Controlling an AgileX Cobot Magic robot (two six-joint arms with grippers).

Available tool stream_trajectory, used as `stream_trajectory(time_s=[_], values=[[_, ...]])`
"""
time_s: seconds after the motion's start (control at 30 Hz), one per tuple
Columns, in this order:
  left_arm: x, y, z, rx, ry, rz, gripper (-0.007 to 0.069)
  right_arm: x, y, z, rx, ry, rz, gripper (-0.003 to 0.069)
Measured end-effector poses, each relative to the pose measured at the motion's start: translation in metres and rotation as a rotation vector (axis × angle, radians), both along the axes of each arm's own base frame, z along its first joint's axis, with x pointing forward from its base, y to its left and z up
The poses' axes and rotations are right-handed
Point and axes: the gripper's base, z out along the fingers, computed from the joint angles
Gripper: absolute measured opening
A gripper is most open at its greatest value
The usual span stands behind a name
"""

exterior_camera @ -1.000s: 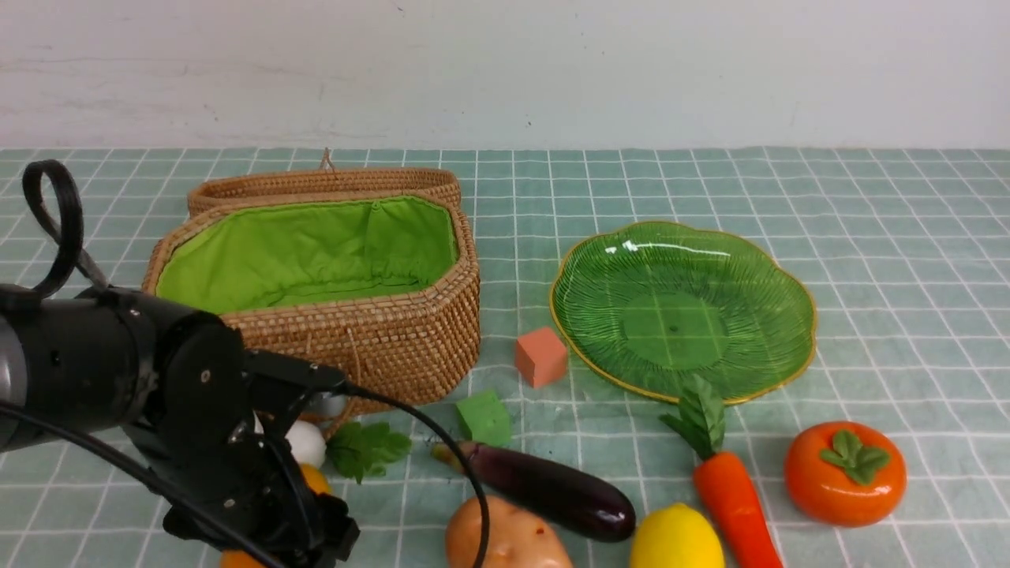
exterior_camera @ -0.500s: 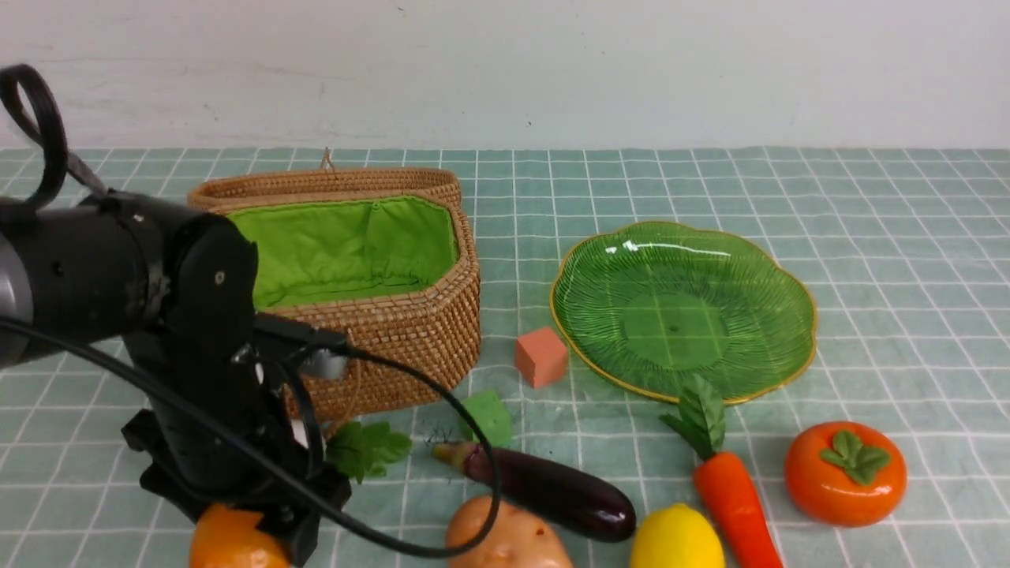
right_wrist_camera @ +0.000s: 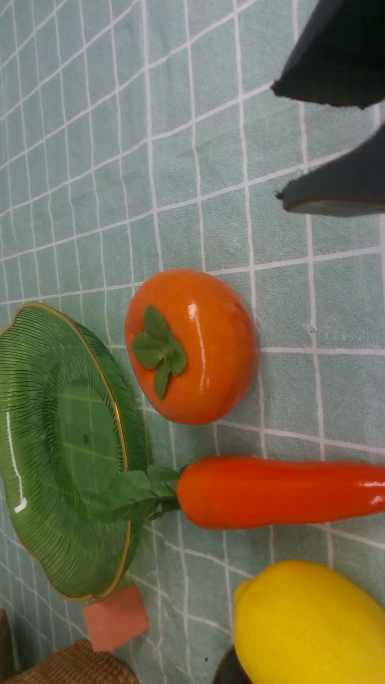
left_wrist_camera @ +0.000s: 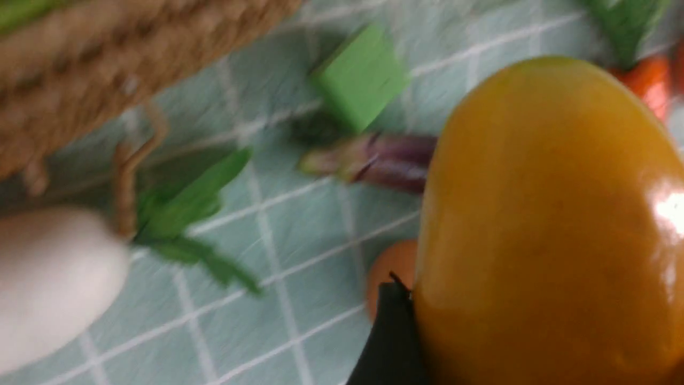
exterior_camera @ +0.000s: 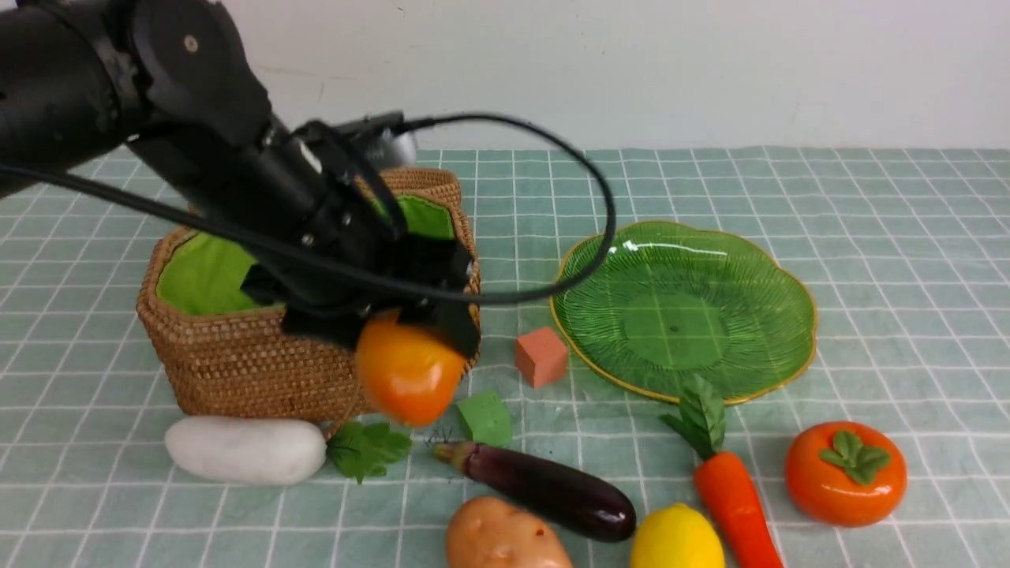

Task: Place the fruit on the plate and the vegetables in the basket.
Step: Grab the mango with your left arm and place it on the right plate

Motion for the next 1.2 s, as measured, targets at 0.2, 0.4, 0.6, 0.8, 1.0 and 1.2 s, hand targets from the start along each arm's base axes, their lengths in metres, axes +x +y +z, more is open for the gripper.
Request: stream_trajectory(time_s=[0.2,0.4,0.6,0.8,1.0,1.2], values=[[0.03,-0.019,0.02,-0.056,-0.126,-0.097,0.0557,0.0,0.0,0.0,0.0,0.0,0.0,0.024],[0.063,-0.063,0.006,-0.088,-0.15,-0.173,0.0557,0.0,0.0,0.0,0.0,0.0,0.0,0.024],[0.088,-0.141,-0.047,-0.115,-0.187,-0.245,0.0557,0.0,0.0,0.0,0.0,0.0,0.0,0.024],[0.106,-0.177,-0.094,-0.135,-0.296,-0.187,0.0557,0.0,0.0,0.0,0.0,0.0,0.0,0.024],[0.112,-0.181,-0.112,-0.093,-0.335,-0.185,0.0557,0.0,0.0,0.0,0.0,0.0,0.0,0.024],[0.112,-0.18,-0.115,-0.074,-0.337,-0.195,0.0601,0.0,0.0,0.0,0.0,0.0,0.0,0.024]])
